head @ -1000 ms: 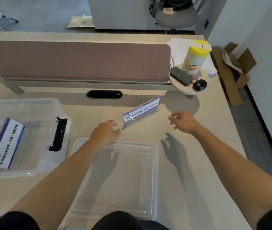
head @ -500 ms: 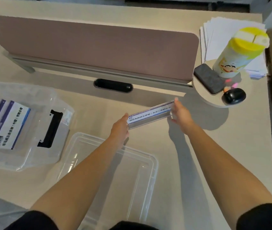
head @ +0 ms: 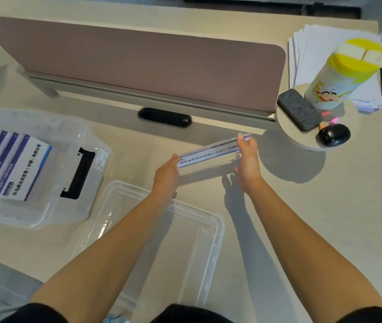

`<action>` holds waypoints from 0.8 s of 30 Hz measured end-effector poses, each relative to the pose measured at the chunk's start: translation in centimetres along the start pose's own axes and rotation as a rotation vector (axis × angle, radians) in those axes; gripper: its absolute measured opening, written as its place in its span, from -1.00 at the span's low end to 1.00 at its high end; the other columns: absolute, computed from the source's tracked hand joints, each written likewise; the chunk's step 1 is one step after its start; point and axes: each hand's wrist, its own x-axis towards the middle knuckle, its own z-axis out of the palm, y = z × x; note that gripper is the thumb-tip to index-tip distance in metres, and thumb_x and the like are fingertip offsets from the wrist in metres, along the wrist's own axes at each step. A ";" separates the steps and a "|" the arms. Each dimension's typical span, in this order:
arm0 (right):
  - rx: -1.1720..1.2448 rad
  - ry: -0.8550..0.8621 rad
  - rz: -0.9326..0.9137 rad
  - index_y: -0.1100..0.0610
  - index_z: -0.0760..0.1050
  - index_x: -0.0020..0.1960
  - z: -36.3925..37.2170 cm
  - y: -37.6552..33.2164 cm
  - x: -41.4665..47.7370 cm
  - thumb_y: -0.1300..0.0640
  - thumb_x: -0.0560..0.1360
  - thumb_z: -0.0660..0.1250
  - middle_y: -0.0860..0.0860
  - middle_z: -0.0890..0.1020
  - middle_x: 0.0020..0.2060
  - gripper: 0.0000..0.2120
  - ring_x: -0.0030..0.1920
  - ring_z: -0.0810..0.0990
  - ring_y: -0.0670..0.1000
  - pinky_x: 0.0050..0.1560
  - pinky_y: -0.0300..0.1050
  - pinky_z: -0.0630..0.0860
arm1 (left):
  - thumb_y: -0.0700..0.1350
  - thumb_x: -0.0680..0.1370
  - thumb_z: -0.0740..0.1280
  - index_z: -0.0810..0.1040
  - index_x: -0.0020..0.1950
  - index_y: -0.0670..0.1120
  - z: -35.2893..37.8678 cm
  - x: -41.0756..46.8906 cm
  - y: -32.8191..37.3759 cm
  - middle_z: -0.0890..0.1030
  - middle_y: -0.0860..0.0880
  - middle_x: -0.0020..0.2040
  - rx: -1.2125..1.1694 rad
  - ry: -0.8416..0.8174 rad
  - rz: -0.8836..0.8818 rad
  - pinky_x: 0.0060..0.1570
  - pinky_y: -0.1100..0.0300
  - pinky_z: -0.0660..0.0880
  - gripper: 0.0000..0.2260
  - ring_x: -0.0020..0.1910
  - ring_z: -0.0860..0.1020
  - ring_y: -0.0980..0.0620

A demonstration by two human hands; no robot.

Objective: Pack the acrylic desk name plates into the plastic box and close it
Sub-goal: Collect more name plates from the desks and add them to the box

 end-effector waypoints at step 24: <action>-0.082 -0.402 -0.301 -0.06 0.50 0.09 17.8 -6.6 -20.9 -0.08 0.22 0.41 -0.06 0.49 0.09 -0.56 0.02 0.48 0.06 -0.06 0.15 0.56 | 0.16 0.42 0.48 -0.19 0.44 0.51 -26.7 -13.8 1.1 0.11 0.06 0.58 0.519 -0.584 0.590 0.46 -0.02 0.19 -0.08 0.52 0.15 0.05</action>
